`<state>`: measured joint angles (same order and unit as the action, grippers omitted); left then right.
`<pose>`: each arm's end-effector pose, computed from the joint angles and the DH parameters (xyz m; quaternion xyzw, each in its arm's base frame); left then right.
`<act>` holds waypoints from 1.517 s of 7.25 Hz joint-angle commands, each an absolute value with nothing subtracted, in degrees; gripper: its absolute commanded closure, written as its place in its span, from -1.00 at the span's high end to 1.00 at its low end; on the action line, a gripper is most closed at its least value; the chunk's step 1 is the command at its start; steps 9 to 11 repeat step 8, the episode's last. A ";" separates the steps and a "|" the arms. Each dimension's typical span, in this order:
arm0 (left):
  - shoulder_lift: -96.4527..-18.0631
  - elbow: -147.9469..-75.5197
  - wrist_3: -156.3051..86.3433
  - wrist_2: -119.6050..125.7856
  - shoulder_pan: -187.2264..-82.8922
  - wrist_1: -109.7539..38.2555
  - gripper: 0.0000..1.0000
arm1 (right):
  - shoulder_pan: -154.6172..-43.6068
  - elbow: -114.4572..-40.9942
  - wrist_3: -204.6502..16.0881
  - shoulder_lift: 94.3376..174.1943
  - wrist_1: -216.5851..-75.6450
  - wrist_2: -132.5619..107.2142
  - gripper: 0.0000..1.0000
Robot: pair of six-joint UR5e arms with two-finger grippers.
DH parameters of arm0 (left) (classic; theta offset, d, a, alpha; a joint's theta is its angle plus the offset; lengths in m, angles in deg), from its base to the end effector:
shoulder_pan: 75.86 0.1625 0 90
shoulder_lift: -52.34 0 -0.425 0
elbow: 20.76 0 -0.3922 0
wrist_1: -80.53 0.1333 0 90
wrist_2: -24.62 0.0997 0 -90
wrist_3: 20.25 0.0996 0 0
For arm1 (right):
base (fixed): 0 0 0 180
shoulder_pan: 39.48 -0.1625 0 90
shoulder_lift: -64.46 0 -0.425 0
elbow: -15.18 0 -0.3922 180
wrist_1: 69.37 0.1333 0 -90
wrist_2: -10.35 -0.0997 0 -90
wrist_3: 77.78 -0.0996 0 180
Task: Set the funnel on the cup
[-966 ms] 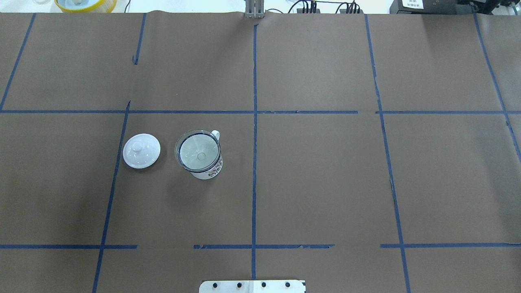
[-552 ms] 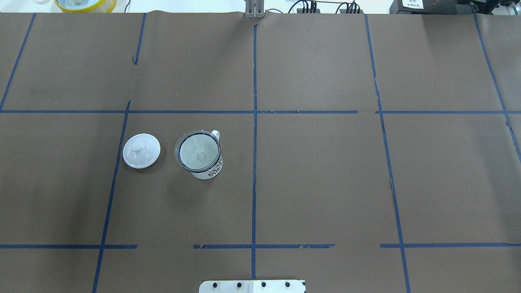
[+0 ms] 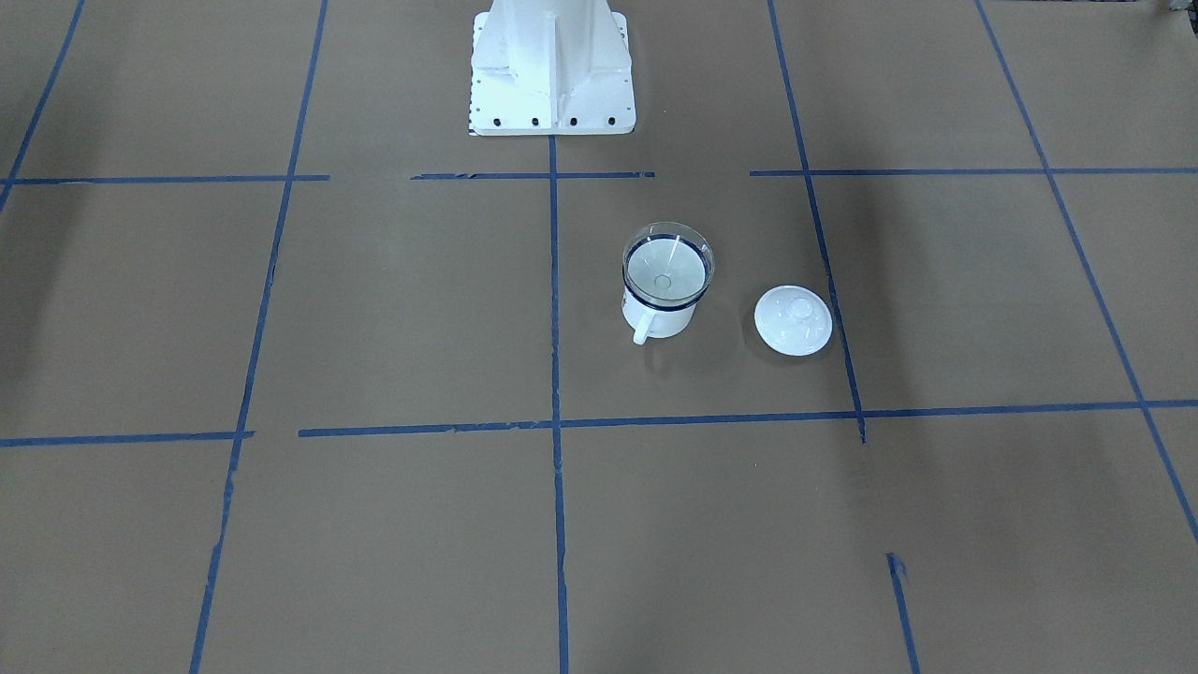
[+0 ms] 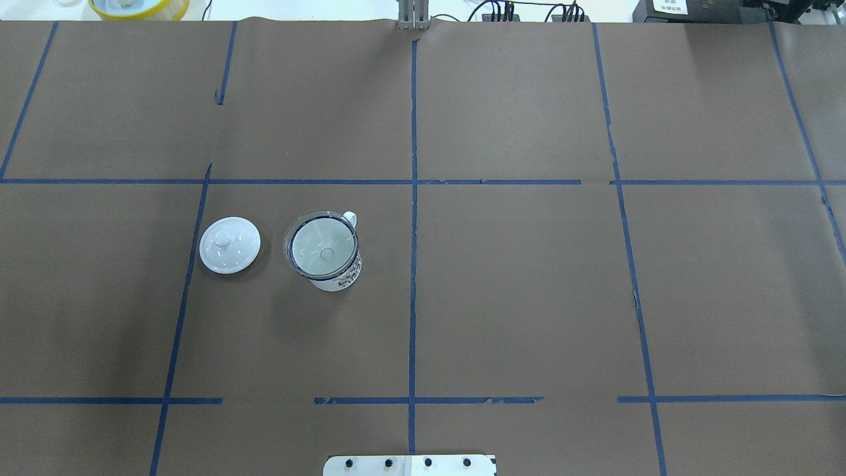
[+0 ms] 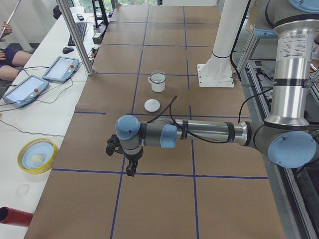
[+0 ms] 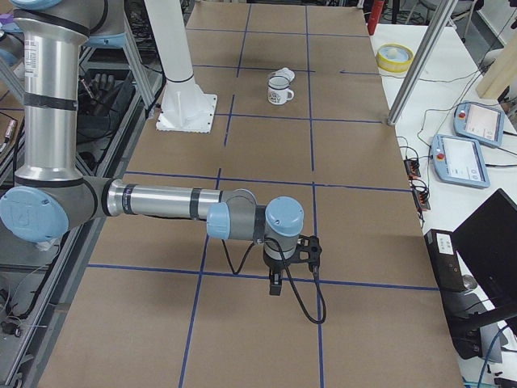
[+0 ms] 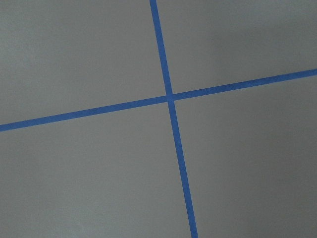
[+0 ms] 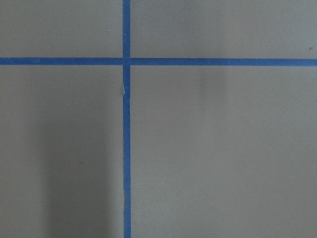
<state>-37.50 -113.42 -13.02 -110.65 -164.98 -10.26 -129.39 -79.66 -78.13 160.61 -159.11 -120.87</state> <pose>-0.0549 -0.4951 0.6346 0.0478 0.3826 0.0763 0.9195 0.0670 -0.4450 0.6708 -0.0099 -0.3520 0.0053 0.9359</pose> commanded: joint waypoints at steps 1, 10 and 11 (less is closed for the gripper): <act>-37.66 -113.49 -13.13 -110.47 -165.07 -10.26 1.00 | -129.39 -79.74 -78.13 160.61 -159.10 -120.87 1.00; -37.75 -113.66 -12.96 -110.38 -165.86 -10.26 1.00 | -129.39 -79.74 -78.13 160.61 -159.10 -120.87 1.00; -37.75 -113.66 -12.96 -110.38 -165.86 -10.26 1.00 | -129.39 -79.74 -78.13 160.61 -159.10 -120.87 1.00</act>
